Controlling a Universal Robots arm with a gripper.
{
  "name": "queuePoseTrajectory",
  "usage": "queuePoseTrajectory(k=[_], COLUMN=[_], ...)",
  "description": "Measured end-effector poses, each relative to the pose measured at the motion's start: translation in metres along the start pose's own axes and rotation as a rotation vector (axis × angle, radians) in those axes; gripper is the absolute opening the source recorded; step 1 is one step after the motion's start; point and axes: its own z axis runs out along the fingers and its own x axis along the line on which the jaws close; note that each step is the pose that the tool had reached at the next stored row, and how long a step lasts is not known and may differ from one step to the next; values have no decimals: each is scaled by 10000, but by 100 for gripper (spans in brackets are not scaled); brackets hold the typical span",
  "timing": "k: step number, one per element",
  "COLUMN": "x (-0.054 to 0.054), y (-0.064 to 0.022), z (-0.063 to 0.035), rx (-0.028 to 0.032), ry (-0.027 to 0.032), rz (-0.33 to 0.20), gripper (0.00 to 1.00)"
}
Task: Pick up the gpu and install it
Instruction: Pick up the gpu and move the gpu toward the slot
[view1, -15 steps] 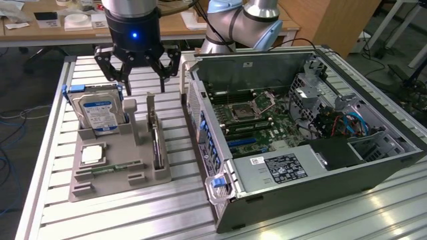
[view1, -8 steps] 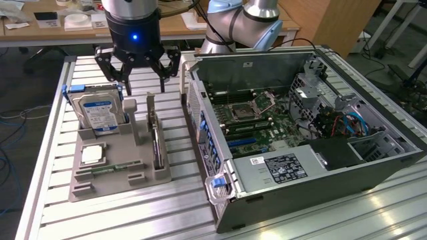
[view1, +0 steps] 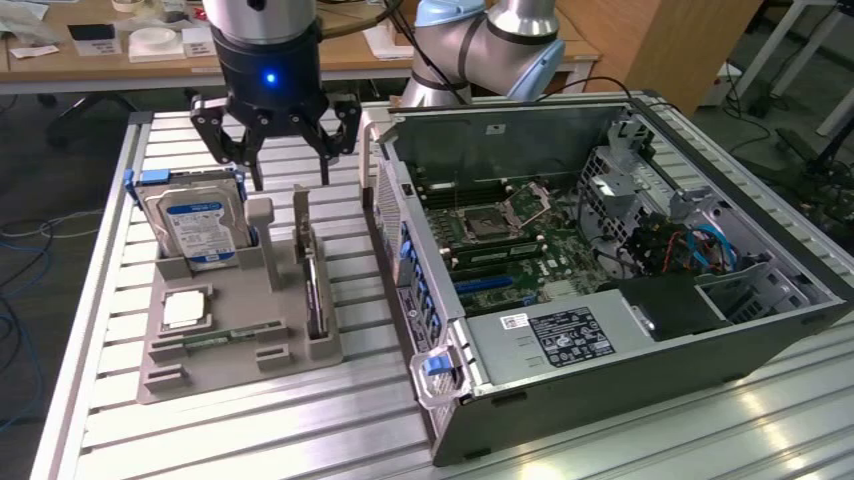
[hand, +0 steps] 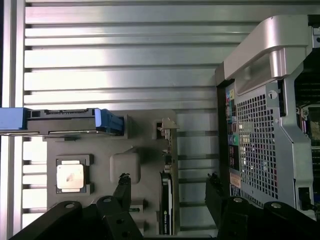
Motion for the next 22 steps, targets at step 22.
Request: queuePoseTrajectory(k=[22], x=[1], y=[-13], z=[66], rx=[-445], ry=[20], rz=[10], gripper=[71])
